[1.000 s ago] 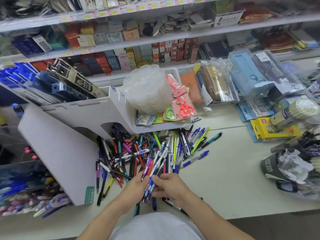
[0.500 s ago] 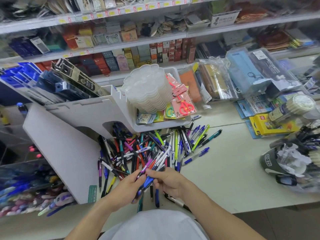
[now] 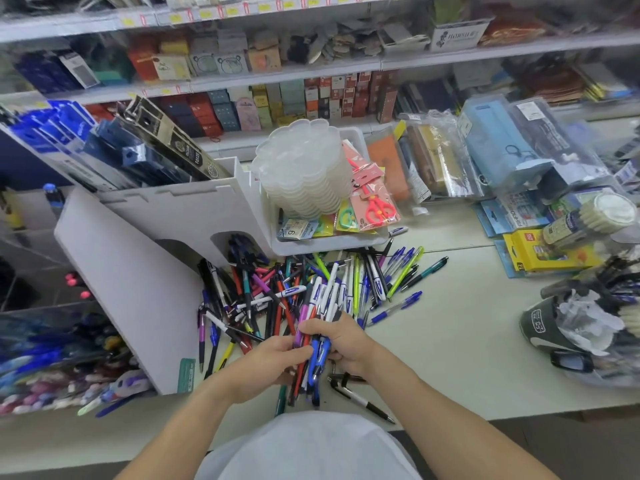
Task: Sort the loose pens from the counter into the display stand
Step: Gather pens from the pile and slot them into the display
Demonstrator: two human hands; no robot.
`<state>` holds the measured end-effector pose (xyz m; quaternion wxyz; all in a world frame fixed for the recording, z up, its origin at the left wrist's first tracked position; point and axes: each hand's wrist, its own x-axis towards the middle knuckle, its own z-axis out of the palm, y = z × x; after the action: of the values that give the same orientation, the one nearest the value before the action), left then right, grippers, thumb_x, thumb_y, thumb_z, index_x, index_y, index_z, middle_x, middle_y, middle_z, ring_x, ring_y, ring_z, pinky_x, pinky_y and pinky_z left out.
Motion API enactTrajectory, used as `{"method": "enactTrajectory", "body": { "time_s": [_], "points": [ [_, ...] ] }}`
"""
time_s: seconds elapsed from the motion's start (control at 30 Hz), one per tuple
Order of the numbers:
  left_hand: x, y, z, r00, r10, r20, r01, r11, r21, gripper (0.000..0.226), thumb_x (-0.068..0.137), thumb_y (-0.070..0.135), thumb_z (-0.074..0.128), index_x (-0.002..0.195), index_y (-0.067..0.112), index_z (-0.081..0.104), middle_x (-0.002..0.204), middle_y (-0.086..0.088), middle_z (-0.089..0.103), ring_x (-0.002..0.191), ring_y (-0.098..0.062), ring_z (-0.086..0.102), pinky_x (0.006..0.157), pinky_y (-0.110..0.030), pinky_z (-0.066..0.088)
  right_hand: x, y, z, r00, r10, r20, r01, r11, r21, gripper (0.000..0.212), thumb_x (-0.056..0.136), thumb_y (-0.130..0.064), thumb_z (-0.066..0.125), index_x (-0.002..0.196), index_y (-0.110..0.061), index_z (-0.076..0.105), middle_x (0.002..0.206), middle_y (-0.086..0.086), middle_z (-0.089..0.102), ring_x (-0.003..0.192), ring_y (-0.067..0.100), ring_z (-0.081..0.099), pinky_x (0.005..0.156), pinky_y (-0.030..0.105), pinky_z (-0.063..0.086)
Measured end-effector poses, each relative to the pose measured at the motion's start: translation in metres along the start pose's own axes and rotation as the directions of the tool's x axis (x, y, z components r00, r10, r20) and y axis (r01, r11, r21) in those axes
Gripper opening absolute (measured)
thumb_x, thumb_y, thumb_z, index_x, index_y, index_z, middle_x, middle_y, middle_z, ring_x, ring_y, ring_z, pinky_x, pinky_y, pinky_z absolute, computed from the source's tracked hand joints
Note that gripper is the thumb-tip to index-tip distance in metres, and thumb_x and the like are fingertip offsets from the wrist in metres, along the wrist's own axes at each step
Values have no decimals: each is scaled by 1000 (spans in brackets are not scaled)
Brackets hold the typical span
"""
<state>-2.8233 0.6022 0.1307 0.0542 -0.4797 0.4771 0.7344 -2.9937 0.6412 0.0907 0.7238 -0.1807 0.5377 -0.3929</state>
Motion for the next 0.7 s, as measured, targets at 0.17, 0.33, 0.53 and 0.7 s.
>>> {"method": "enactTrajectory", "body": {
  "time_s": [0.17,0.33,0.53,0.7],
  "points": [
    [10,-1,8,999,-1,54,12,979,-203,64,76,38,86,129,12,61,123,-22,66,103,-35,63,95,-52,54,2,-5,1,997,-18,77,29,990,-135,12,82,-6,79,91,0,74,81,12,71,71,24,68,70,38,59],
    [19,-6,15,998,-8,58,24,962,-274,47,79,17,82,122,12,64,96,-15,70,84,-26,65,74,-39,55,10,-10,-6,997,-26,76,44,966,-256,43,74,-21,91,106,1,72,102,20,75,90,33,71,87,46,57],
    [19,-4,20,998,-14,60,32,950,-312,35,90,1,65,123,11,60,71,-11,59,64,-19,60,64,-32,54,11,-21,-8,982,-132,136,170,928,-331,37,79,-18,87,107,2,72,103,21,75,97,33,73,90,40,60],
    [15,-4,21,990,18,139,29,945,-325,27,84,7,67,107,-5,59,88,-26,63,76,-34,65,68,-36,55,17,-11,-3,975,-203,93,203,979,2,61,82,-8,82,136,-20,56,123,12,71,103,29,70,92,44,58]
  ]
}}
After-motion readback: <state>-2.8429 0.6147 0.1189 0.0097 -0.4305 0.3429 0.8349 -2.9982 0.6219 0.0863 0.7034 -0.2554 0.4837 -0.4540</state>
